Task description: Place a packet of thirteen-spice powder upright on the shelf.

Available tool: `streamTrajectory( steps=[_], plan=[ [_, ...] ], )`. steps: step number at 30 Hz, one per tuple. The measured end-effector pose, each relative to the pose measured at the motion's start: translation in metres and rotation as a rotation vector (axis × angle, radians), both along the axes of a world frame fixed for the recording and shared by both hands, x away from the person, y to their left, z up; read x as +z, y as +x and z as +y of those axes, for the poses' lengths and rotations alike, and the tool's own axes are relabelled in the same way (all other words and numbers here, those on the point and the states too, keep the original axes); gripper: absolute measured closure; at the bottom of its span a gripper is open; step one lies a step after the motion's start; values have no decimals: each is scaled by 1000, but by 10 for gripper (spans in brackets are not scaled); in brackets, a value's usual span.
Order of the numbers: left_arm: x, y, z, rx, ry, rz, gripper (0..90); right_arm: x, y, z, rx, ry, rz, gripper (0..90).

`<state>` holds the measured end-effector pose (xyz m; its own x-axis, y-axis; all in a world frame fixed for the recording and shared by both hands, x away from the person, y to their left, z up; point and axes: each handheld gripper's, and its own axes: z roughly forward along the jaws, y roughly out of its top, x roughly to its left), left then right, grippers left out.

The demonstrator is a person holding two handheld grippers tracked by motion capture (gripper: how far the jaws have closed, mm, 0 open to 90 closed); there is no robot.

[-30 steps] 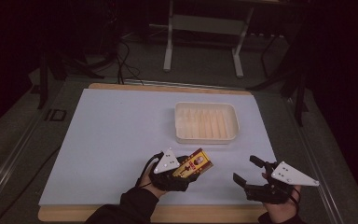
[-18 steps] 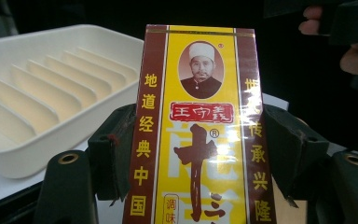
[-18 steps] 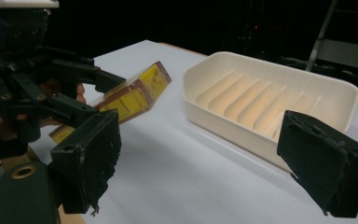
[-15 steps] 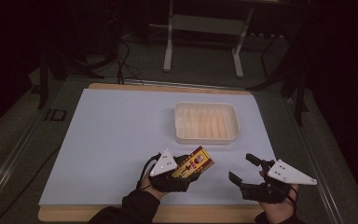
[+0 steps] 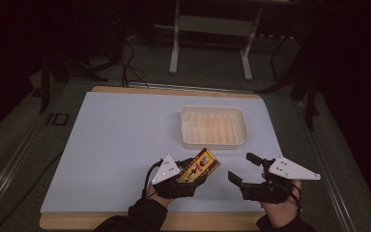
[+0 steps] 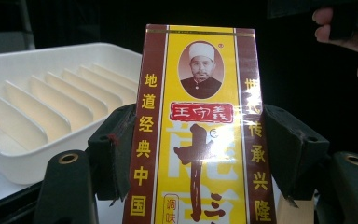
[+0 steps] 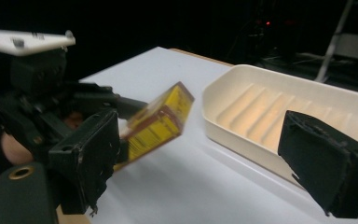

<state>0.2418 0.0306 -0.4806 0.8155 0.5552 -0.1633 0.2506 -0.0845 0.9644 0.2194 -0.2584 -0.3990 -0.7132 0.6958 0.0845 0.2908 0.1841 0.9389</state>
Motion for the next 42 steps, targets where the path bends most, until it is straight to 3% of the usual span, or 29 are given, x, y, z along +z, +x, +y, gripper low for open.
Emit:
streamTrajectory(
  steps=[6,7,9,13,15,17,22,29,32,37,38,40,42],
  plan=[
    [-2,-1,0,-14,-50,-13,329,6,-1,13,-17,19,-4,106],
    [-4,-2,0,5,-79,-27,329,8,-1,16,-8,24,-2,106],
    [-4,-2,0,8,-104,-28,329,12,-4,24,-3,56,-9,142],
    [-3,-5,-2,15,-143,-69,328,14,-3,32,-8,116,13,212],
    [-3,-7,-4,22,-139,-93,328,12,-1,36,-13,128,26,223],
    [-4,-7,-5,5,-170,-108,327,10,3,40,-20,135,43,233],
    [-6,-10,-8,35,-188,-156,327,5,10,45,-59,163,70,298],
    [-9,-12,-9,47,-244,-164,326,-3,14,52,-80,192,106,441],
    [-11,-13,-10,53,-253,-180,326,-5,14,58,-69,202,119,508],
    [-13,-16,-12,71,-247,-185,325,-8,16,65,-66,231,146,541],
    [-15,-17,-13,80,-235,-180,324,-10,17,69,-75,246,147,619],
    [-17,-16,-14,90,-232,-163,324,-11,18,71,-80,251,169,638],
    [-20,-16,-14,99,-224,-145,323,-12,19,75,-94,223,170,656]
  ],
)
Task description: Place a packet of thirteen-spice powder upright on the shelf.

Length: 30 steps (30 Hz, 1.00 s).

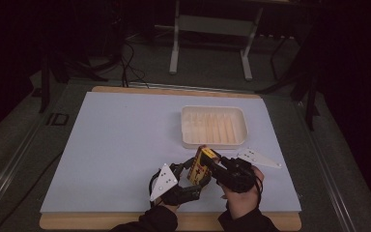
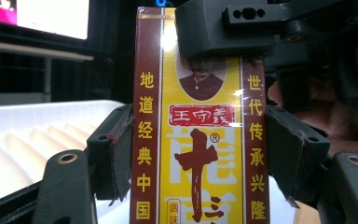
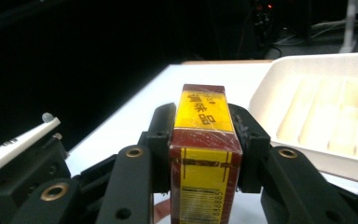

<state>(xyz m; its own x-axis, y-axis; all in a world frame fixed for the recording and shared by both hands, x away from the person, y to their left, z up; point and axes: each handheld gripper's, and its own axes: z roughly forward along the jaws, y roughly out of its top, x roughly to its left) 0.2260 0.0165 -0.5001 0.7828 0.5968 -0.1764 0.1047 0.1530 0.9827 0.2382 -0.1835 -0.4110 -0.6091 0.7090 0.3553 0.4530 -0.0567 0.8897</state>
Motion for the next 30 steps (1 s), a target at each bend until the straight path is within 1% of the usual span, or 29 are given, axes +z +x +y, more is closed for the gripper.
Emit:
streamTrajectory(
  steps=[3,6,7,8,10,13,14,16,17,18,19,20,21,23,24,25,26,27,28,29,30],
  plan=[
    [-1,0,-1,6,14,17,322,-1,0,4,-4,-51,-10,674],
    [-1,0,-1,9,15,22,321,-1,0,5,-3,-64,-11,675],
    [-1,0,-2,12,13,33,321,-1,0,5,0,-71,-8,676],
    [0,0,-2,12,12,32,321,0,1,6,-1,-87,-12,678],
    [2,0,-2,18,13,26,321,2,1,7,0,-95,-21,678],
    [6,0,-2,20,18,16,317,6,0,7,2,-99,-36,678],
    [8,0,-1,19,27,14,307,8,-1,7,3,-97,-38,678],
    [11,-1,-2,20,34,12,260,10,-1,8,12,-101,-47,678],
    [13,-1,-3,15,52,26,215,12,-1,9,12,-102,-53,678],
    [14,-1,-4,21,70,26,179,13,-1,10,16,-106,-53,678],
    [14,-2,-4,26,73,15,154,13,-1,9,17,-102,-53,678],
    [15,-2,-4,27,91,9,150,14,0,10,18,-101,-53,677],
    [16,-3,-4,12,90,1,130,15,1,10,21,-107,-55,677],
    [19,-4,-2,14,98,-20,129,16,1,9,18,-103,-57,677],
    [22,-3,0,-3,92,-23,129,17,2,9,16,-105,-58,677],
    [22,-3,0,-3,92,-23,129,17,2,9,16,-105,-58,677],
    [26,-3,3,2,101,-24,124,19,4,7,11,-107,-64,677],
    [27,-3,5,-3,110,-16,122,21,5,6,8,-109,-68,677],
    [29,-3,6,12,128,-10,122,22,6,6,2,-109,-74,677],
    [29,-3,6,12,128,-10,120,22,6,6,2,-109,-74,677],
    [30,-4,10,14,128,-7,120,25,6,5,-1,-108,-79,677]
  ],
)
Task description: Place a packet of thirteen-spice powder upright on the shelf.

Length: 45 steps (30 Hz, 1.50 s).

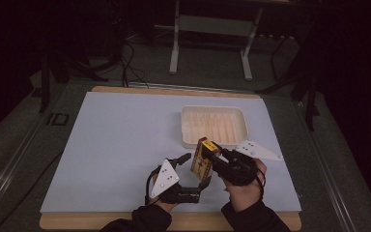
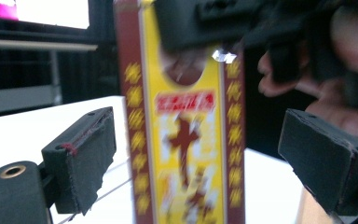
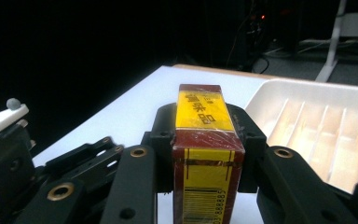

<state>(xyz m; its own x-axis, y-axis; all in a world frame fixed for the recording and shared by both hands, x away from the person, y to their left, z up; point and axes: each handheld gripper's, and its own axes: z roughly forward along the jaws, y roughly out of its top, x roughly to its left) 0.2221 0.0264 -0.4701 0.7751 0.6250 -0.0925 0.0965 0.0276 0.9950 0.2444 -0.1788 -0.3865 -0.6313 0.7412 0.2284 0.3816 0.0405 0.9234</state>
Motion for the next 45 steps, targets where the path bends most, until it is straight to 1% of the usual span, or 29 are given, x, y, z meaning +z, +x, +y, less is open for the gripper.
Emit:
streamTrajectory(
  steps=[1,2,3,4,6,7,8,9,10,11,14,15,20,22,24,25,27,28,33,34,37,38,40,41,43,45],
  plan=[
    [1,0,3,14,17,16,118,5,1,-1,-10,-1,-16,677],
    [1,0,5,21,12,26,107,7,2,-1,-13,-1,-28,676],
    [1,0,5,21,12,26,97,7,2,-1,-13,-1,-28,676],
    [2,1,10,43,27,48,92,11,4,-1,-24,-7,-52,677],
    [2,1,10,43,27,48,90,13,6,0,-29,-8,-59,677],
    [2,3,15,49,35,75,90,13,6,0,-29,-8,-59,676],
    [2,3,17,47,30,81,72,18,10,0,-43,-14,-82,676],
    [1,4,19,45,34,89,70,19,11,0,-52,-17,-93,676],
    [1,3,20,53,41,86,68,20,13,0,-62,-22,-102,676],
    [0,3,21,51,45,85,65,22,15,0,-67,-24,-106,676],
    [-2,3,24,56,61,92,65,24,22,1,-90,-35,-129,676],
    [-2,3,25,54,69,100,65,25,24,1,-99,-38,-136,676],
    [-8,3,33,78,78,120,66,30,37,0,-159,-56,-184,676],
    [-10,3,35,89,83,109,66,32,42,-1,-181,-60,-200,676],
    [-10,3,35,89,83,109,66,33,45,-2,-192,-64,-206,676],
    [-13,1,39,108,101,109,66,35,53,-4,-223,-59,-217,676],
    [-16,1,41,114,99,107,66,37,60,-6,-252,-60,-226,676],
    [-17,0,41,117,109,109,66,38,63,-6,-266,-60,-230,676],
    [-20,0,41,131,118,109,66,40,78,-5,-338,-89,-269,676],
    [-21,-1,41,135,111,109,66,41,80,-5,-351,-93,-273,676],
    [-22,0,41,139,105,110,66,40,88,-3,-378,-94,-279,676],
    [-23,0,41,141,112,110,66,39,90,-2,-387,-95,-280,676],
    [-24,0,41,143,109,112,66,38,96,-1,-402,-93,-276,676],
    [-24,0,41,143,109,112,66,38,96,-1,-402,-93,-276,676],
    [-25,0,41,148,101,117,66,34,103,2,-422,-104,-283,676],
    [-26,0,42,152,107,117,66,31,108,2,-435,-109,-283,676]
  ],
)
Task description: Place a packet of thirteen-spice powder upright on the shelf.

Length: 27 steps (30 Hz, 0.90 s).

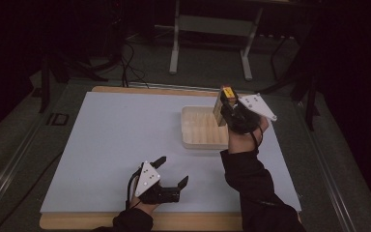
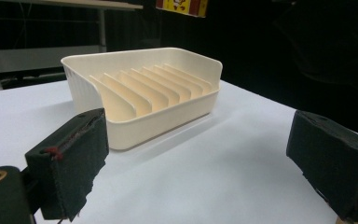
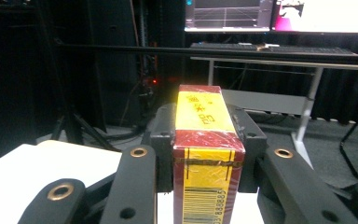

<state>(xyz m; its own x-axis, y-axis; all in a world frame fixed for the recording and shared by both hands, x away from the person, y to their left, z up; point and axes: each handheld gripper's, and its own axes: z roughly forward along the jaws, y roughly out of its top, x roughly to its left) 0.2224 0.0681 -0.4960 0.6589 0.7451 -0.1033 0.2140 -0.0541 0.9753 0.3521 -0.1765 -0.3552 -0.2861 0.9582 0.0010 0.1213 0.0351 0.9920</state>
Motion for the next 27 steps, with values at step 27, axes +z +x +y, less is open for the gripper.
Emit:
streamTrajectory(
  steps=[27],
  plan=[
    [-3,1,-1,11,17,7,29,-60,44,2,-109,4,96,677]
  ],
)
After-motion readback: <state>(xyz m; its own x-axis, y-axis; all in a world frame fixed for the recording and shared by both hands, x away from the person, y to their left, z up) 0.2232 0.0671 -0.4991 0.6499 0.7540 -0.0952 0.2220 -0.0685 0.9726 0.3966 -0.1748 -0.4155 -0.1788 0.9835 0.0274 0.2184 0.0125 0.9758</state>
